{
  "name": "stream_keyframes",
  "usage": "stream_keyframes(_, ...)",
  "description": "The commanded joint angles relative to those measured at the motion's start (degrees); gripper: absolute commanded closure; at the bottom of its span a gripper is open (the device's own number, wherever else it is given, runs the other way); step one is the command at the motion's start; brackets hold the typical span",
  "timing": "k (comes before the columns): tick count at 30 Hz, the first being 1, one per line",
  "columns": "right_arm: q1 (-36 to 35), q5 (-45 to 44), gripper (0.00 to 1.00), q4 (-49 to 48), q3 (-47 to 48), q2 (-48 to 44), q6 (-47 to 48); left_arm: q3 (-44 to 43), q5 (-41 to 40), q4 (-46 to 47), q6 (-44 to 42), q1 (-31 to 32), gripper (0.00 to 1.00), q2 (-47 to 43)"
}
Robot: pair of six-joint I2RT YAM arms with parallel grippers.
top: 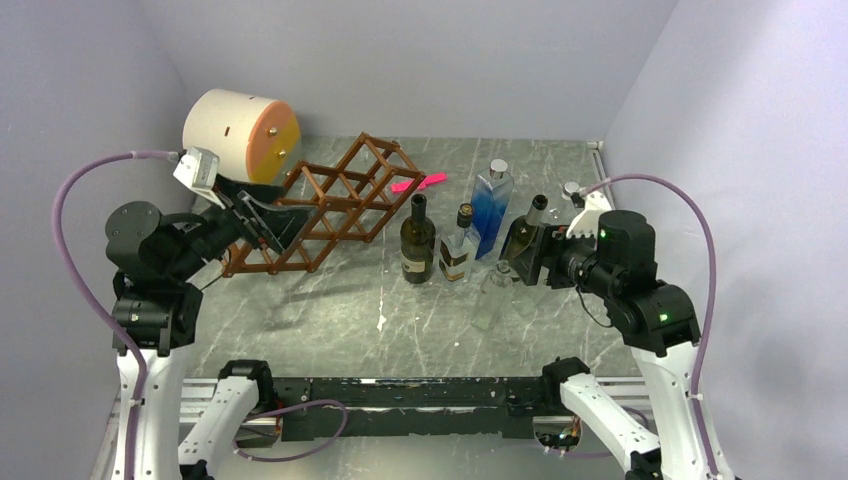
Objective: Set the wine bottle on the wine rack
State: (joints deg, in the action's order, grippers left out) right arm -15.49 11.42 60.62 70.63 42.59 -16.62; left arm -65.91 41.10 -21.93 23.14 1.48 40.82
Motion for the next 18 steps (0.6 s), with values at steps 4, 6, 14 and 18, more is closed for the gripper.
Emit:
stream_keyframes(4,-3.29,1.79,0.30,-3.25,-1.70,2.61,2.43,1.73,-2.67,8.99,2.13,-0.60,0.01,-3.06)
stream_keyframes(6,-3.78,-0.62,0.31,-2.90,-1.20,3.29,2.71,3.63,-2.93,11.34,3.34,-0.61,0.01,-3.44)
stream_keyframes(14,-6.61,1.52,0.38,-7.64,-1.92,7.06,4.58,7.48,-0.61,17.41,6.09,-0.60,0.00,-0.81)
stream_keyframes(18,-8.21,-0.54,0.38,-8.40,-2.65,7.78,5.76,7.37,-0.76,16.84,5.34,-0.60,0.00,1.05)
